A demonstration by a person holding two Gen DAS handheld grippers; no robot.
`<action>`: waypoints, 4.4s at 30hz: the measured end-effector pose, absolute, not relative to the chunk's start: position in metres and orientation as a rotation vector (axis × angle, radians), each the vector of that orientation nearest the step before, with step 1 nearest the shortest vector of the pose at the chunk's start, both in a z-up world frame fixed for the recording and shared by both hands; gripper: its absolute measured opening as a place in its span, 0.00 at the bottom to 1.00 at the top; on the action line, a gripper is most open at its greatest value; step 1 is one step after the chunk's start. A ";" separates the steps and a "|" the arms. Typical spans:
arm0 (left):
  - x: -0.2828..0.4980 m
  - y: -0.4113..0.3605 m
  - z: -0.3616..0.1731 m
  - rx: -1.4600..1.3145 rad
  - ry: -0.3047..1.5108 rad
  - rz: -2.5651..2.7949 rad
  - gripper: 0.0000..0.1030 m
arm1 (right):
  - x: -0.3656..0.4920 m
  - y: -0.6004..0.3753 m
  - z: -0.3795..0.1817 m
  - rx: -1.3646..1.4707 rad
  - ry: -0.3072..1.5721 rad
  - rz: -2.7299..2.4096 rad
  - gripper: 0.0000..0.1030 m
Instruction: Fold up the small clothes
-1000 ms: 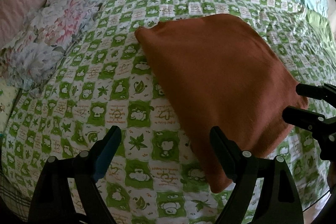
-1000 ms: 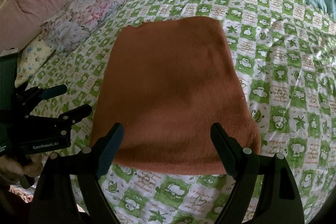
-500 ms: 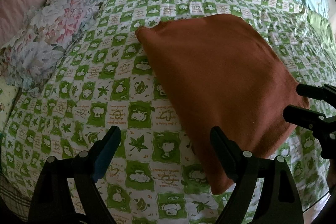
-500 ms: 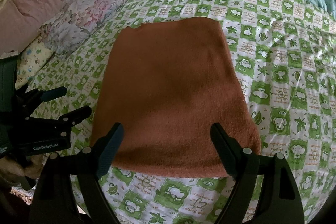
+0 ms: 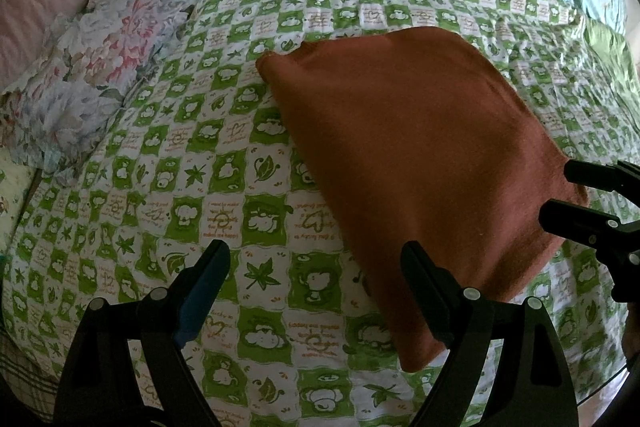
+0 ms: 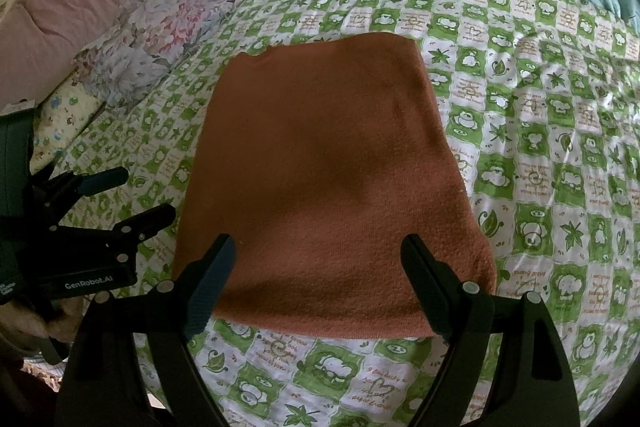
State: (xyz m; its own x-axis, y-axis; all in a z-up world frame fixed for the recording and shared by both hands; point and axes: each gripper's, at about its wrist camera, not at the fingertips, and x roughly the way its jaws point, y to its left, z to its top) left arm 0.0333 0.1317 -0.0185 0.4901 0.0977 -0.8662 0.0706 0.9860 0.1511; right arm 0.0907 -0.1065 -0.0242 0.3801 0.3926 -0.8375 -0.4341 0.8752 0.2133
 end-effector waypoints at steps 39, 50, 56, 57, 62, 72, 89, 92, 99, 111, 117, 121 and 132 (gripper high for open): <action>0.035 0.127 -0.013 0.181 1.053 0.007 0.85 | 0.090 -0.108 -0.024 -0.039 1.057 0.531 0.82; 0.038 0.129 -0.012 0.176 1.053 0.003 0.86 | 0.093 -0.101 -0.020 -0.026 1.051 0.525 0.82; 0.038 0.130 -0.012 0.176 1.052 0.004 0.86 | 0.092 -0.102 -0.020 -0.024 1.051 0.525 0.82; 0.038 0.130 -0.012 0.172 1.051 0.004 0.86 | 0.092 -0.102 -0.020 -0.025 1.051 0.523 0.82; 0.039 0.131 -0.012 0.170 1.050 0.005 0.86 | 0.092 -0.103 -0.020 -0.025 1.050 0.525 0.82; 0.040 0.131 -0.011 0.169 1.049 0.006 0.86 | 0.094 -0.103 -0.020 -0.014 1.048 0.522 0.82; 0.043 0.131 -0.010 0.169 1.047 0.008 0.87 | 0.098 -0.104 -0.016 -0.007 1.040 0.520 0.82; 0.043 0.130 -0.009 0.169 1.047 0.007 0.87 | 0.099 -0.104 -0.016 -0.007 1.040 0.520 0.82; 0.049 0.128 -0.006 0.177 1.028 0.004 0.87 | 0.101 -0.104 -0.015 -0.002 1.037 0.519 0.82; 0.054 0.127 -0.005 0.166 1.028 0.019 0.87 | 0.104 -0.106 -0.016 0.005 1.038 0.517 0.82; 0.058 0.127 -0.003 0.167 1.019 0.030 0.87 | 0.107 -0.109 -0.016 0.009 1.031 0.512 0.82; 0.060 0.127 -0.003 0.161 1.023 0.032 0.87 | 0.109 -0.110 -0.017 0.015 1.031 0.504 0.82; 0.061 0.128 -0.002 0.162 1.020 0.031 0.87 | 0.112 -0.112 -0.017 0.020 1.028 0.502 0.82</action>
